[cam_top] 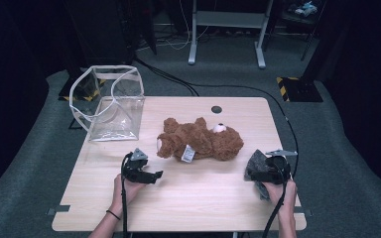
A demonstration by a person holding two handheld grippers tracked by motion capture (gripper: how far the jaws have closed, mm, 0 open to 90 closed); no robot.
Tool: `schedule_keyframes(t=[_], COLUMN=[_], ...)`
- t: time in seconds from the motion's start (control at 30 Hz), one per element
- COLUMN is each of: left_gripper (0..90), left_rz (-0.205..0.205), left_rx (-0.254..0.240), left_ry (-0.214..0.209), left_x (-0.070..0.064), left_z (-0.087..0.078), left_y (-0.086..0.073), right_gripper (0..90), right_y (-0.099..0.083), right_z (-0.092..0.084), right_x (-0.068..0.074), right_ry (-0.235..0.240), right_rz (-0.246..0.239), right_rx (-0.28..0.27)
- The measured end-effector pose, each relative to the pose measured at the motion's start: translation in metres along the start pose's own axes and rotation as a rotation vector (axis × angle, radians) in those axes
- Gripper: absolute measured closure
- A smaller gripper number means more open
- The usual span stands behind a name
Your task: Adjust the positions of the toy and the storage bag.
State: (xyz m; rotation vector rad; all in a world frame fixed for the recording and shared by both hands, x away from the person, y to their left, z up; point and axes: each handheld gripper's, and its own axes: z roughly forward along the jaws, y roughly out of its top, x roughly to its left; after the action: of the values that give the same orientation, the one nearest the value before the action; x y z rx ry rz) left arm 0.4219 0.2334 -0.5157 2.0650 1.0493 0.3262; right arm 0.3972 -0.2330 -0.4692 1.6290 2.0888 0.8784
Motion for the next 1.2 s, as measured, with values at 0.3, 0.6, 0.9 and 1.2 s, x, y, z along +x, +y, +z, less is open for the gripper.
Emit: schedule_keyframes(t=[0.3, 0.6, 0.9, 1.2], left_gripper=[12.4, 11.8, 12.0, 12.2], left_rz=[0.017, 0.028, 0.068, 0.041], left_rx=[-0.042, -0.103, -0.128, -0.033], left_ry=[-0.017, -0.049, -0.024, -0.07], left_x=[0.0, -0.001, 0.0, 0.005], left_z=[-0.021, -0.051, -0.067, -0.025], left_y=[0.022, 0.053, 0.099, 0.129], right_gripper=[4.9, 5.4, 5.8, 8.4], right_y=[0.037, 0.077, 0.098, 0.098], right_z=[0.001, 0.014, 0.03, 0.05], right_x=[0.015, 0.031, 0.041, 0.046], right_ry=[0.02, 0.038, 0.046, 0.064], right_rz=[-0.052, -0.076, -0.077, -0.083], right_rx=[-0.043, -0.09, -0.111, -0.046])
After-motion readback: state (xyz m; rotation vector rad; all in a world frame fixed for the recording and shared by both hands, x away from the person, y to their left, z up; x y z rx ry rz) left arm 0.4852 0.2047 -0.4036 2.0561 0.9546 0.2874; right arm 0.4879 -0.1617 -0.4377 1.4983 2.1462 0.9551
